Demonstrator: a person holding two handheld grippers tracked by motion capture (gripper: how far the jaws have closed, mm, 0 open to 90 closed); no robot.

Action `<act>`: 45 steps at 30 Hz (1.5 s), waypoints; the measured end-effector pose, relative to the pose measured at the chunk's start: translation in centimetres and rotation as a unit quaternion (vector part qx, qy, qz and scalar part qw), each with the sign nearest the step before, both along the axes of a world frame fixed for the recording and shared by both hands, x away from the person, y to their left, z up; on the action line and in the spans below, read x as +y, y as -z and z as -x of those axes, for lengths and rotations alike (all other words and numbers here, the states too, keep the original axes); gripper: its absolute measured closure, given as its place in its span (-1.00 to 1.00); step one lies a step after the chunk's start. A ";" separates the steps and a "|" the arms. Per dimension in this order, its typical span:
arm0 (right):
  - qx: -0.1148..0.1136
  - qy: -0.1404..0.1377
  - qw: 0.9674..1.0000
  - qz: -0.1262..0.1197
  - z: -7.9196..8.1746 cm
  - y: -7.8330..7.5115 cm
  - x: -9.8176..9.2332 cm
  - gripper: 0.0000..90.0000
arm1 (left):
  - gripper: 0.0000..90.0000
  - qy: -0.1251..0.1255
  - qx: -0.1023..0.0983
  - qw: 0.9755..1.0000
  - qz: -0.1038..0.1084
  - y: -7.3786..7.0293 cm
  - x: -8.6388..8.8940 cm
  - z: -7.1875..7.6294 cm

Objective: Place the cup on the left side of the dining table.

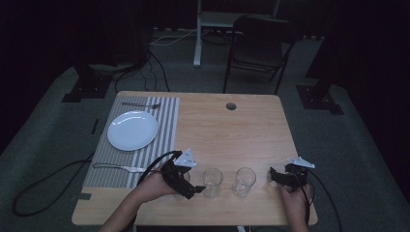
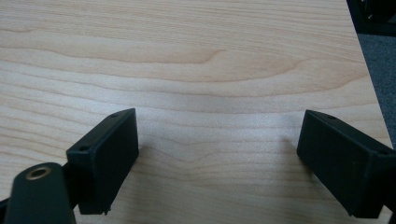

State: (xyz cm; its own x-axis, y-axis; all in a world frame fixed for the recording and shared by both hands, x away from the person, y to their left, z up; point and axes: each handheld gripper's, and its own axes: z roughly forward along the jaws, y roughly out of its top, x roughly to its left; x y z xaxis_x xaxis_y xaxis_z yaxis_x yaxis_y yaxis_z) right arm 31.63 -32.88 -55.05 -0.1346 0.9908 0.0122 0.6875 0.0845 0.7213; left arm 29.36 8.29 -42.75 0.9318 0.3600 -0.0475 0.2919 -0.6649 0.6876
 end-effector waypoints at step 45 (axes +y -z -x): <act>0.000 -0.003 1.000 0.000 0.0 0.0 -0.1 -0.73 | -0.55 0.061 0.029 0.979 -0.193 0.6 -8.4 -2.0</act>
